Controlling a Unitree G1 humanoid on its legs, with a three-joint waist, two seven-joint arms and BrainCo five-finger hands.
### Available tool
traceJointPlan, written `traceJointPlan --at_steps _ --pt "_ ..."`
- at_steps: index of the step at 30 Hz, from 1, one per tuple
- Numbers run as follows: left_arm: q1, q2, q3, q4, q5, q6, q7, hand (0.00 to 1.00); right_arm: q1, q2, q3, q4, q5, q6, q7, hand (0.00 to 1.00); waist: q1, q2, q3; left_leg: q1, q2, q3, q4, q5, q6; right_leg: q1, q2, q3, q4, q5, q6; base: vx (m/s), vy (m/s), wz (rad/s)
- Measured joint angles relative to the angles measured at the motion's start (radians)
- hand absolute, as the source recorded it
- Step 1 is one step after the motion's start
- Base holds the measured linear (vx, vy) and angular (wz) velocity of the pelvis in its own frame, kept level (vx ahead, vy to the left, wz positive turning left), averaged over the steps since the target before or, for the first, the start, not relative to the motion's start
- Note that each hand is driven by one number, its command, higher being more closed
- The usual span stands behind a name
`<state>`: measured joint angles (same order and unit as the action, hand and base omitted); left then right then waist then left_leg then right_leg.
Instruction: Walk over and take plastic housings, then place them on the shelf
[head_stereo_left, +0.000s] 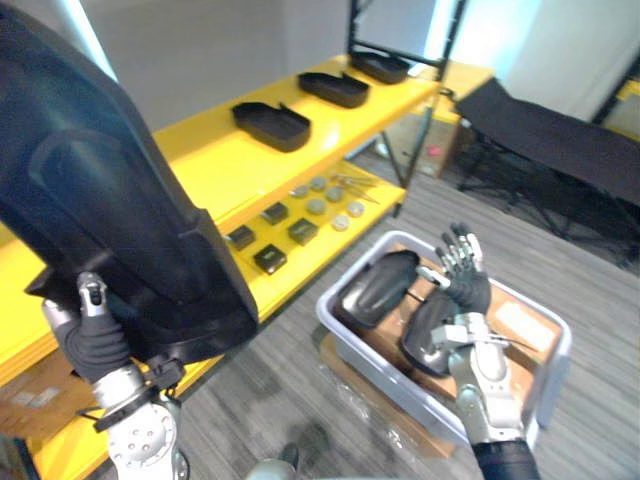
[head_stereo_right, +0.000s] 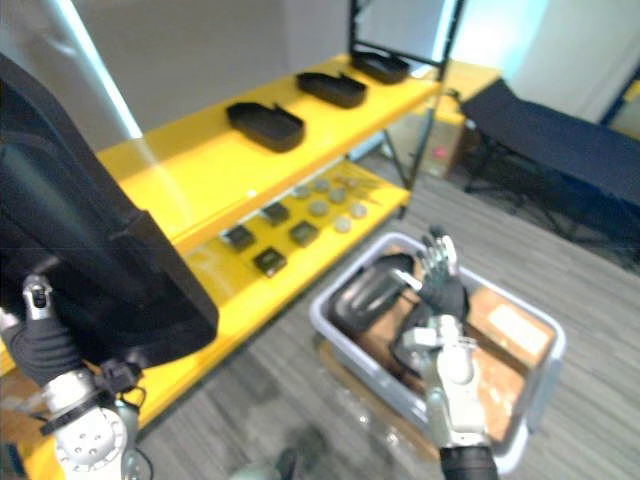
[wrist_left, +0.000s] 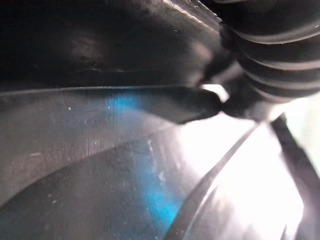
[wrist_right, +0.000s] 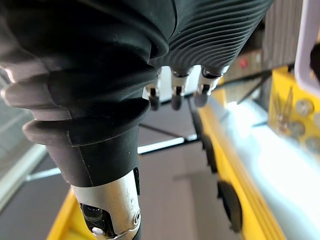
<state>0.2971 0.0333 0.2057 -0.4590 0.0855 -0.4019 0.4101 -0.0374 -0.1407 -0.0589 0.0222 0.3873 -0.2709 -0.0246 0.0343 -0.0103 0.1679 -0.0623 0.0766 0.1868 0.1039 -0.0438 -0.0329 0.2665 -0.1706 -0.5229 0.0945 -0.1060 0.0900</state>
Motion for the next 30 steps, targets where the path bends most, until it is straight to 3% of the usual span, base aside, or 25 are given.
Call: traceJointPlan --at_steps 2,5,7,14,16,17,18,19,20,21,22,23,26,27,28,29,30 --pt "-0.011 0.001 -0.028 0.031 -0.002 -0.004 -0.011 1.00 0.015 -0.007 -0.022 -0.002 0.000 -0.018 -0.003 0.00 -0.011 0.009 0.006 -0.001 0.019 0.111 0.008 0.018 0.026 0.009 -0.026 -0.046 0.052 -0.027 0.010 0.03 0.008 1.20" --pt "-0.020 0.001 -0.044 0.047 -0.002 -0.005 -0.022 1.00 0.019 -0.001 -0.016 0.010 0.000 -0.045 -0.001 0.00 -0.004 0.012 0.013 0.006 -0.029 0.091 0.002 0.056 0.012 -0.003 -0.090 -0.049 0.142 -0.072 0.011 0.04 0.070 0.65" --pt "-0.020 0.001 -0.042 0.047 -0.003 -0.005 -0.020 1.00 0.011 0.010 0.003 0.032 -0.001 -0.065 0.001 0.00 0.011 0.008 0.015 0.007 -0.042 0.094 0.009 0.051 0.018 -0.003 -0.103 -0.045 0.145 -0.072 0.010 0.03 0.055 0.06" --pt "-0.076 0.010 -0.060 0.060 0.002 -0.007 -0.025 1.00 0.013 0.038 0.013 0.038 -0.036 -0.083 -0.047 0.00 0.000 -0.008 0.027 0.004 -0.083 0.083 0.032 0.011 0.049 -0.009 -0.161 -0.045 0.230 -0.068 0.015 0.01 0.033 0.11" --pt "-0.141 0.046 -0.062 0.090 0.002 -0.011 -0.037 1.00 0.024 0.046 0.012 0.040 -0.045 -0.096 -0.067 0.00 -0.016 -0.011 0.032 0.012 -0.099 0.055 0.017 0.008 0.048 -0.090 -0.216 -0.009 0.436 -0.041 -0.018 0.01 0.076 0.42" --pt "-0.160 0.062 -0.061 0.095 0.003 -0.011 -0.041 1.00 0.024 0.051 0.011 0.040 -0.050 -0.109 -0.069 0.00 -0.021 -0.008 0.045 0.029 -0.103 0.039 0.000 0.011 0.052 -0.154 -0.239 0.043 0.557 0.008 -0.088 0.04 0.084 0.22" --pt "-0.172 0.079 -0.065 0.096 0.006 -0.011 -0.044 1.00 0.026 0.059 0.010 0.040 -0.053 -0.117 -0.069 0.00 -0.025 -0.006 0.062 0.062 -0.104 0.033 -0.028 0.011 0.053 -0.213 -0.252 0.110 0.661 0.104 -0.131 0.07 0.098 0.35" --pt "-0.186 0.106 -0.078 0.098 0.010 -0.010 -0.044 1.00 0.038 0.070 0.005 0.039 -0.061 -0.119 -0.064 0.00 -0.046 0.011 0.077 0.100 -0.097 -0.008 -0.064 0.015 0.059 -0.291 -0.224 0.222 0.779 0.140 -0.100 0.09 0.099 0.42" --pt "-0.193 0.117 -0.086 0.099 0.010 -0.010 -0.042 1.00 0.045 0.073 0.002 0.034 -0.064 -0.119 -0.061 0.00 -0.054 0.012 0.077 0.100 -0.092 -0.026 -0.065 0.017 0.062 -0.314 -0.193 0.254 0.787 0.070 -0.077 0.11 0.071 0.72" --pt "-0.223 0.134 -0.099 0.105 0.011 -0.009 -0.040 1.00 0.058 0.074 -0.004 0.013 -0.067 -0.121 -0.055 0.00 -0.064 0.011 0.076 0.095 -0.084 -0.057 -0.069 0.017 0.063 -0.348 -0.125 0.313 0.734 -0.012 -0.050 0.14 0.038 0.87" --pt "-0.255 0.146 -0.110 0.125 0.010 -0.009 -0.040 1.00 0.073 0.077 -0.015 -0.014 -0.067 -0.121 -0.037 0.00 -0.075 0.009 0.075 0.092 -0.084 -0.084 -0.077 0.018 0.063 -0.358 -0.067 0.351 0.621 -0.057 -0.035 0.14 0.011 0.86" --pt "-0.266 0.150 -0.112 0.137 0.010 -0.006 -0.040 1.00 0.076 0.079 -0.020 -0.024 -0.067 -0.121 -0.029 0.00 -0.079 0.008 0.074 0.092 -0.088 -0.096 -0.081 0.018 0.063 -0.363 -0.045 0.363 0.558 -0.070 -0.029 0.15 -0.033 0.67" --pt "-0.275 0.156 -0.113 0.158 0.008 0.004 -0.041 1.00 0.087 0.079 -0.024 -0.074 -0.065 -0.123 0.000 0.00 -0.081 -0.004 0.067 0.079 -0.102 -0.136 -0.073 0.021 0.055 -0.371 0.014 0.393 0.277 -0.053 -0.023 0.17 -0.103 0.52" --pt "-0.271 0.155 -0.116 0.158 0.008 0.014 -0.041 1.00 0.087 0.079 -0.018 -0.086 -0.065 -0.123 0.009 0.00 -0.075 -0.022 0.057 0.070 -0.122 -0.146 -0.067 0.018 0.047 -0.369 0.012 0.391 0.195 0.013 -0.035 0.22 -0.169 0.61" --pt "-0.265 0.150 -0.115 0.160 0.008 0.018 -0.040 1.00 0.083 0.076 -0.014 -0.086 -0.064 -0.122 0.018 0.00 -0.073 -0.027 0.052 0.064 -0.131 -0.148 -0.058 0.013 0.040 -0.358 0.009 0.384 0.172 0.019 -0.011 0.31 -0.199 0.32" --pt "-0.226 0.114 -0.121 0.158 0.008 0.037 -0.040 1.00 0.055 0.059 0.003 -0.080 -0.057 -0.118 0.032 0.00 -0.059 0.006 0.046 0.062 -0.106 -0.148 -0.048 0.009 0.031 -0.316 0.033 0.376 0.094 0.039 -0.013 0.25 -0.149 0.13" --pt "-0.219 0.109 -0.122 0.158 0.008 0.038 -0.040 1.00 0.052 0.057 0.008 -0.080 -0.057 -0.118 0.033 0.00 -0.057 0.010 0.043 0.063 -0.102 -0.148 -0.048 0.007 0.028 -0.309 0.037 0.374 0.083 0.040 -0.014 0.29 -0.165 0.09"
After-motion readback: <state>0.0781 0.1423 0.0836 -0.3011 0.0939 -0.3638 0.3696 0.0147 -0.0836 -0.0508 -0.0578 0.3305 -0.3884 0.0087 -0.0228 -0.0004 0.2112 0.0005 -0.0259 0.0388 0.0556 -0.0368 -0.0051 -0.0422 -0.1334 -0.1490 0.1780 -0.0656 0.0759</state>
